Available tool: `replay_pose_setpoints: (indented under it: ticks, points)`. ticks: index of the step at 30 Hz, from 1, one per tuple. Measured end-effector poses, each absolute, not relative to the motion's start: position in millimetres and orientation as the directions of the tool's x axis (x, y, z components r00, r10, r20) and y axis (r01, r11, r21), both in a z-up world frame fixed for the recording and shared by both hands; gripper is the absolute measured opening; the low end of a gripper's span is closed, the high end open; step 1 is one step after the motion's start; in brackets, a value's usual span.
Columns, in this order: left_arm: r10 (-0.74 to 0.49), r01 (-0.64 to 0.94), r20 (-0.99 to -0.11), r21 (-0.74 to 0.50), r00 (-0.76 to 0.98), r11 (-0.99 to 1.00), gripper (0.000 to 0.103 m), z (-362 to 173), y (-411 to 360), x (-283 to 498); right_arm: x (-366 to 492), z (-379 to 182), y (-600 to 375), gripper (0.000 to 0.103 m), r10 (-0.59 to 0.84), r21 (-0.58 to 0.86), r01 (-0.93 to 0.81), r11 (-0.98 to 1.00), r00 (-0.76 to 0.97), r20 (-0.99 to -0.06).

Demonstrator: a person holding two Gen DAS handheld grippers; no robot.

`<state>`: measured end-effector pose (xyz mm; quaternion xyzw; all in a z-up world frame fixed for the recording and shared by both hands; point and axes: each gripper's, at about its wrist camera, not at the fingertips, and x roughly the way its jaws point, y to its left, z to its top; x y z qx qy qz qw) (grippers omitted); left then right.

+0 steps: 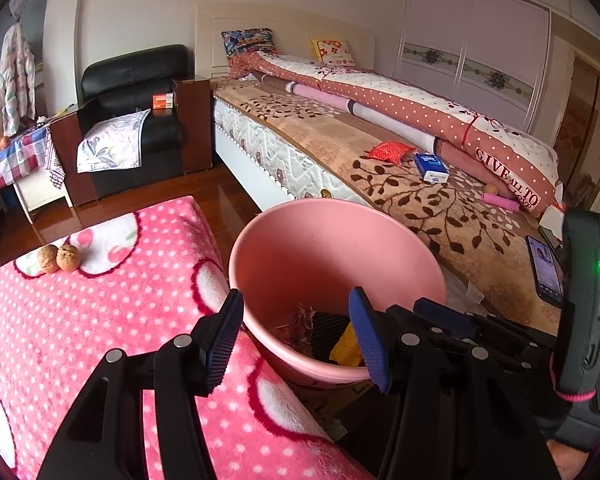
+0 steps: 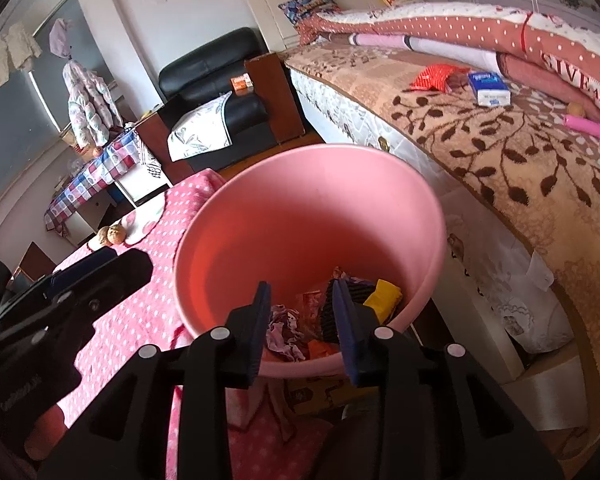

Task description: Collect trash

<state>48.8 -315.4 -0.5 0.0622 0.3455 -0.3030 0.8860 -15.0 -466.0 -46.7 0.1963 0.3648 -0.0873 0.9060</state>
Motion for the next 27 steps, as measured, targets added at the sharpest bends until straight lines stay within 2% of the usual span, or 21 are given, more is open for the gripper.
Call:
replay_pose_setpoints:
  ticks: [16, 27]
  points:
    - [-0.497, 0.559, -0.618, -0.11, 0.61, 0.822, 0.045, 14.5, -291.8, 35.5, -47.3, -13.2, -422.7, 0.033, -0.098, 0.211, 0.268, 0.94, 0.805, -0.585]
    - [-0.492, 0.536, -0.606, -0.125, 0.625, 0.835, 0.044, 20.3, -273.9, 30.6, -53.2, -3.2, -409.7, 0.033, -0.11, 0.197, 0.263, 0.944, 0.817, -0.566]
